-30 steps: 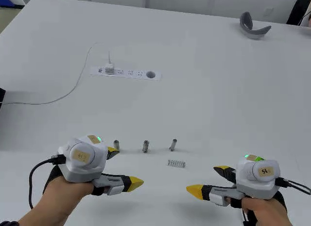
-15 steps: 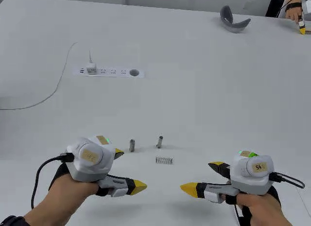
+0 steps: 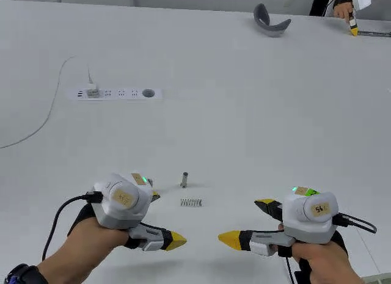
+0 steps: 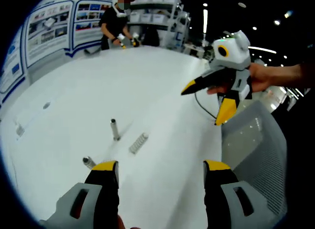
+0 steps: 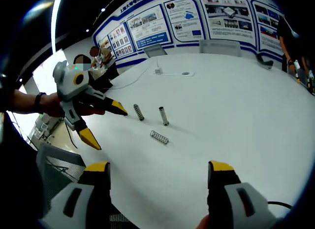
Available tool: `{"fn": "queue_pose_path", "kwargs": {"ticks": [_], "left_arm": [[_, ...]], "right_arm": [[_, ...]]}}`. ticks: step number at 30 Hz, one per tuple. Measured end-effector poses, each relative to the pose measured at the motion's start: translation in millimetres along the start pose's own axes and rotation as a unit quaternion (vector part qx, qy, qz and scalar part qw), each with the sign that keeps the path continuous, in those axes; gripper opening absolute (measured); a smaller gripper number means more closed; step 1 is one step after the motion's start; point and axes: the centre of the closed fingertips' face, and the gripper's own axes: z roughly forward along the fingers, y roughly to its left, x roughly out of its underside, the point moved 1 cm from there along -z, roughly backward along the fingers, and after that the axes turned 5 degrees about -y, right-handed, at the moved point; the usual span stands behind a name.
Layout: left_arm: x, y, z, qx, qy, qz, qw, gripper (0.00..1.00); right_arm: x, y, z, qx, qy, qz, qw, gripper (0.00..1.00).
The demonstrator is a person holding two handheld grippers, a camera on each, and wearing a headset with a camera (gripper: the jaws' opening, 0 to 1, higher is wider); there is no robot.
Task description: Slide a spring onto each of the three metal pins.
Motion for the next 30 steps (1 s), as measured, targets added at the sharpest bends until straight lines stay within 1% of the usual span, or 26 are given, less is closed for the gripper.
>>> {"fn": "queue_pose_path", "kwargs": {"ticks": [4, 10, 15, 20, 22, 26, 30], "left_arm": [[-1.6, -2.4, 7.9, 0.012, 0.007, 0.003, 0.9999, 0.74], [-2.5, -1.8, 19.4, 0.019, 0.015, 0.011, 0.9996, 0.74], [-2.5, 2.1, 30.8, 0.021, 0.023, 0.016, 0.9994, 0.73], [-3.7, 7.6, 42.7, 0.022, 0.025, 0.011, 0.9994, 0.72], [-2.8, 10.5, 47.9, 0.020, 0.029, 0.011, 0.9993, 0.71], [2.5, 14.2, 57.4, 0.023, 0.035, -0.007, 0.9991, 0.70], [7.3, 16.4, 64.6, 0.021, 0.042, -0.008, 0.9989, 0.68]], "right_arm": [[0.2, 1.6, -3.5, 0.000, -0.001, -0.001, 1.0000, 0.83], [1.6, 5.5, -5.4, -0.002, 0.001, -0.002, 1.0000, 0.84], [1.9, 9.5, -6.0, -0.006, 0.001, -0.003, 1.0000, 0.85], [3.1, 12.2, -5.6, -0.008, 0.002, -0.002, 1.0000, 0.85], [3.9, 12.5, -5.1, -0.009, 0.001, -0.002, 1.0000, 0.85], [3.7, 15.5, -5.0, -0.014, -0.001, -0.001, 0.9999, 0.85], [3.8, 16.1, -6.2, -0.015, -0.002, 0.001, 0.9999, 0.85]]}}
